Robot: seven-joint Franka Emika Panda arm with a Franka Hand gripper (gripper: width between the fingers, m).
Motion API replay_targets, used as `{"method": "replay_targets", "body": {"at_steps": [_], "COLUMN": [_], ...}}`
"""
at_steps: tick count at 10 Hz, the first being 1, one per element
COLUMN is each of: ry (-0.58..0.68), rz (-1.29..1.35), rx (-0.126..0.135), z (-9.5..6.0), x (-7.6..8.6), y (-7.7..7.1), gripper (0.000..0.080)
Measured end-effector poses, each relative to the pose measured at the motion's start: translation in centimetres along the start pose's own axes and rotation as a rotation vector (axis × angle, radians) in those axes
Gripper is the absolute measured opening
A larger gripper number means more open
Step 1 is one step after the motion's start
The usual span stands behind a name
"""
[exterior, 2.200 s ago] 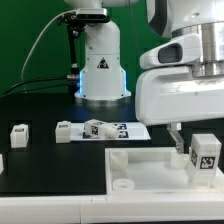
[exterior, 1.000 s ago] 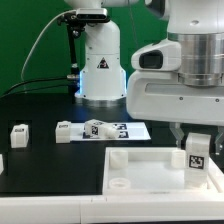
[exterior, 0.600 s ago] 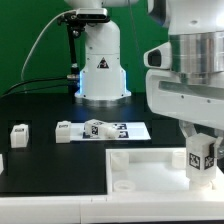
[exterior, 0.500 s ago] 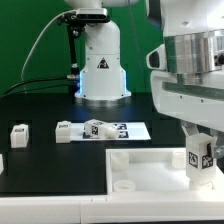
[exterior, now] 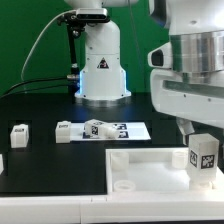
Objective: Assemble square table
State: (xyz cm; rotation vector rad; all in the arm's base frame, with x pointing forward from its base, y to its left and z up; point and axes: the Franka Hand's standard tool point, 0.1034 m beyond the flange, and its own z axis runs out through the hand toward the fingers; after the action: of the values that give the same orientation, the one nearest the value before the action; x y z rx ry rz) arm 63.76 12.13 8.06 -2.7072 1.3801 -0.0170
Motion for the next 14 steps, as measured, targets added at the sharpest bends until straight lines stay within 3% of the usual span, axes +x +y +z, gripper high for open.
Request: {"method": "replay_targets", "body": {"at_steps": [1,2,4,7,9,10,11,12,14], "ry": [0.002,0.006,0.005,0.023,0.017,0.017,0.016,0.020,0.046], "rz": [-0.170,-0.271,-0.370,-0.960,-0.927,-0.928,-0.843,-0.766,-0.546], "rx": [0.003,0.004,0.000,-0.013,-0.014,-0.014,-0.012,-0.010,-0.003], "z": [-0.22,-0.54,-0.29,-0.74,-0.58,-0.57,-0.55,-0.52,-0.45], "x": [-0.05,-0.08,-0.03,0.56,0.31,0.36,0.29,0.30,0.59], "y": [-0.13,-0.17,-0.04,-0.66,-0.63,-0.60,-0.63,-0.66,-0.63], "gripper": [0.0579,0.0635,0.0645,0.0648,0.0648,0.0533,0.0533,0.0351,0.0304]}}
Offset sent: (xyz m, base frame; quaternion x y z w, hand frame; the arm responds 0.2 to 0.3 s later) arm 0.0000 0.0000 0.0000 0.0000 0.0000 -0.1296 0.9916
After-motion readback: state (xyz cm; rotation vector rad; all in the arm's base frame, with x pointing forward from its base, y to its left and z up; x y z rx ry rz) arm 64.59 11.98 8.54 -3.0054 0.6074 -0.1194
